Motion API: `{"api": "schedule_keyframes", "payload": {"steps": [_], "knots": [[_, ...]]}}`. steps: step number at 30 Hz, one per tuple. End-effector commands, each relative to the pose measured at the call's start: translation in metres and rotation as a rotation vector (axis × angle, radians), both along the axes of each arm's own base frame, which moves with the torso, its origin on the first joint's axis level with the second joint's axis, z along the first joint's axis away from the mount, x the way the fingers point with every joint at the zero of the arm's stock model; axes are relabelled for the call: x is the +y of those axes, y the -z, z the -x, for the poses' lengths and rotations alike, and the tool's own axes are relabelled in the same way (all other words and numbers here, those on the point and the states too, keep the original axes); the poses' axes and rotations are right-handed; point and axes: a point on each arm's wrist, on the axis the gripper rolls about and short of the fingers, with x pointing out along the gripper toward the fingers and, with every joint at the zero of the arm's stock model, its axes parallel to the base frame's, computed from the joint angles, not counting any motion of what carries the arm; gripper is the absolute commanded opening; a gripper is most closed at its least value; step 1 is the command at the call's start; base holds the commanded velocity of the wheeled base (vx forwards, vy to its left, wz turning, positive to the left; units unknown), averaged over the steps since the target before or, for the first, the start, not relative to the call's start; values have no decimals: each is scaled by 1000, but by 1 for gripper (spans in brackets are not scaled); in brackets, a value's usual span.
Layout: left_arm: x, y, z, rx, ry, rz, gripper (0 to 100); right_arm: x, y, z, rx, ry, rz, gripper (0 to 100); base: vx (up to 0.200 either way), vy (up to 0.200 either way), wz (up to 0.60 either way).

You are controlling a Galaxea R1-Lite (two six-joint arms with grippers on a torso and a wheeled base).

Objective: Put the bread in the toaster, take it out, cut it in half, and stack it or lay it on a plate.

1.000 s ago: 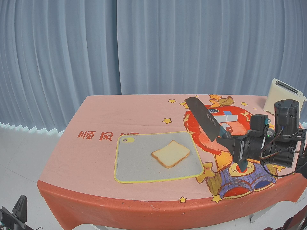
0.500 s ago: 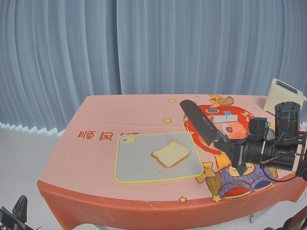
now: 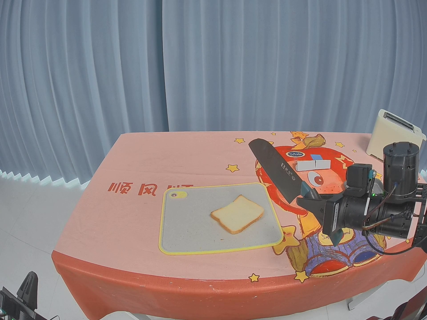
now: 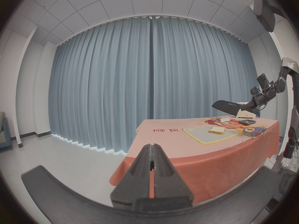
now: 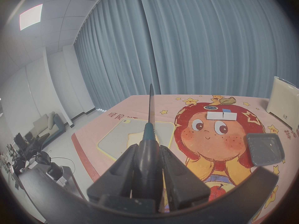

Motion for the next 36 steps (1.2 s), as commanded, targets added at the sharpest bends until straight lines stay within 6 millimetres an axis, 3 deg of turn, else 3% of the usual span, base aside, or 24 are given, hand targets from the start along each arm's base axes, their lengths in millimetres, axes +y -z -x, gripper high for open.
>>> {"api": "schedule_keyframes", "payload": {"steps": [1,36], "knots": [[0,5,0,0,0,0,0,0,-2,3,-7,-8,-6,0,0,0,0],[0,5,0,-3,0,5,0,10,4,14,1,-60,20,0,0,0,0]]}}
